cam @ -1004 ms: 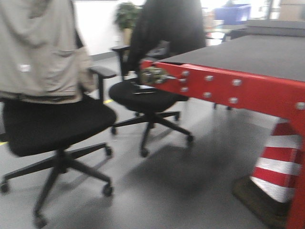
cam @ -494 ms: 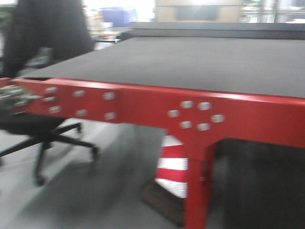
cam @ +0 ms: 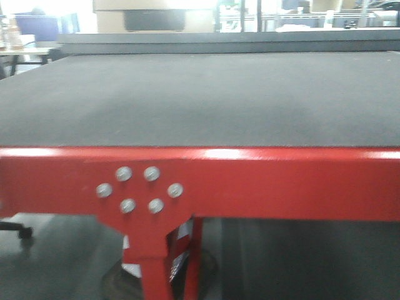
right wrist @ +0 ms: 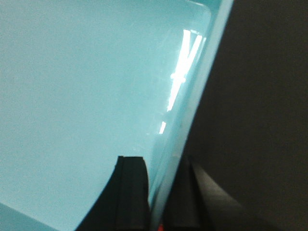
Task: Fetch blue bin and place on conveyor start
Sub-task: 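Hold the bin while the base drives up to the grey conveyor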
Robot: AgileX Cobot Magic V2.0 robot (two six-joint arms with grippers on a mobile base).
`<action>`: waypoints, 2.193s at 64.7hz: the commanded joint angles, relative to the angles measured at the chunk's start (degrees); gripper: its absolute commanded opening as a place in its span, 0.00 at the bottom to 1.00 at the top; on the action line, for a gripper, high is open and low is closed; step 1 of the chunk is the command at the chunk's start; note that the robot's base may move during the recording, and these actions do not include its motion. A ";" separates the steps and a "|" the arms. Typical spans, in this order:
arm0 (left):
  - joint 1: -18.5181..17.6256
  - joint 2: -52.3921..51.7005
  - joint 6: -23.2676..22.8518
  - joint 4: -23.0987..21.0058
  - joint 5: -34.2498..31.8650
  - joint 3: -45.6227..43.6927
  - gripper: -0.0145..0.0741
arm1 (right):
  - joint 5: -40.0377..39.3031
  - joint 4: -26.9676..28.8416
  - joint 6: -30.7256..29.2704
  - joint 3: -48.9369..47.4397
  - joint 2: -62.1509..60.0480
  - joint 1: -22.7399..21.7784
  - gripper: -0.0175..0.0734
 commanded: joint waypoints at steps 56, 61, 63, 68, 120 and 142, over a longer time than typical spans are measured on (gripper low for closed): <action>0.45 -0.91 -0.10 3.30 -3.71 -0.62 0.04 | -0.24 -3.80 -2.00 -0.51 -0.72 -0.58 0.03; 0.45 -0.91 -0.10 3.30 -3.71 -0.62 0.04 | -0.24 -3.80 -2.00 -0.51 -0.72 -0.58 0.03; 0.45 -0.91 -0.10 3.30 -3.71 -0.62 0.04 | -0.24 -3.80 -2.00 -0.51 -0.72 -0.58 0.03; 0.45 -0.91 -0.10 3.30 -3.71 -0.62 0.04 | -0.24 -3.80 -2.00 -0.51 -0.72 -0.58 0.03; 0.45 -0.91 -0.10 3.30 -3.71 -0.62 0.04 | -0.24 -3.80 -2.00 -0.51 -0.72 -0.58 0.03; 0.45 -0.91 -0.10 3.30 -3.71 -0.62 0.04 | -0.24 -3.80 -2.00 -0.51 -0.72 -0.58 0.03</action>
